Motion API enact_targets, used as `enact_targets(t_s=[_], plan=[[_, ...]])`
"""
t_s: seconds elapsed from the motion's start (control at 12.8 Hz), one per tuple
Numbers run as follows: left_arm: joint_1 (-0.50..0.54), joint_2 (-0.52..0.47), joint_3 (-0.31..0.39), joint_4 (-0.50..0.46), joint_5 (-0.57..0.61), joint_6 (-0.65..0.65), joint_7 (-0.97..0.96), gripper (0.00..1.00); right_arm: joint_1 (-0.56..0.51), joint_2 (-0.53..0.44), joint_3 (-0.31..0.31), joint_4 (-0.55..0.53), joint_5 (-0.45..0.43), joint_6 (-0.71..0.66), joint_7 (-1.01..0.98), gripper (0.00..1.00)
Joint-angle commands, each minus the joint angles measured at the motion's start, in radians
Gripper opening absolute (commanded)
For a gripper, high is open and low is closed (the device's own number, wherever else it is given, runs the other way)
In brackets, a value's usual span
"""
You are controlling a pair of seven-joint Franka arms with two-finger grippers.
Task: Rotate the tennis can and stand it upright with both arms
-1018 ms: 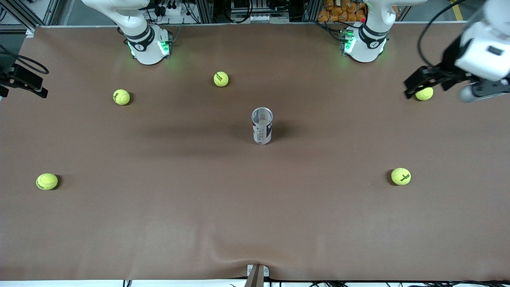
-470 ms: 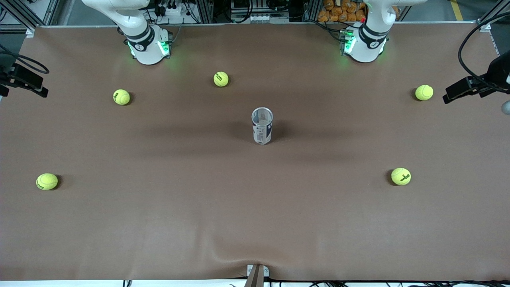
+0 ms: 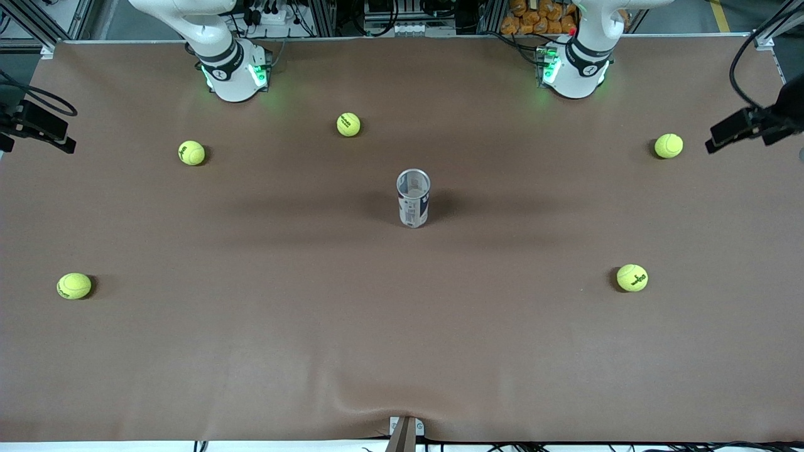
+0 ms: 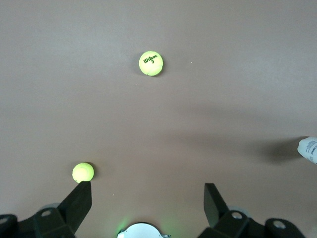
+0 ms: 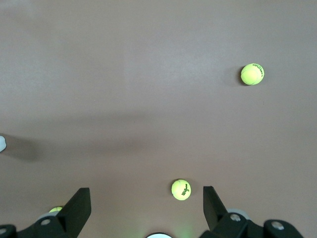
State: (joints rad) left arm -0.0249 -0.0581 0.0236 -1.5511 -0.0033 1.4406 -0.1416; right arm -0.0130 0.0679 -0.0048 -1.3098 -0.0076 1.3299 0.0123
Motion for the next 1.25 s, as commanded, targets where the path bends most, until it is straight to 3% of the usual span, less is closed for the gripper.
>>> enact_targets(t_s=[0.0, 0.23, 1.17], plan=[[-0.007, -0.002, 0.007, -0.026, -0.006, 0.049, 0.046, 1.00, -0.007, -0.008, 0.005, -0.008, -0.005, -0.001, 0.006, 1.00], [-0.007, 0.030, 0.038, 0.009, -0.006, 0.050, 0.112, 1.00, -0.010, -0.013, 0.003, -0.012, 0.001, -0.001, 0.006, 1.00], [-0.012, 0.029, 0.033, 0.002, -0.004, 0.047, 0.149, 1.00, -0.036, -0.057, 0.003, -0.069, 0.032, 0.018, 0.003, 1.00]])
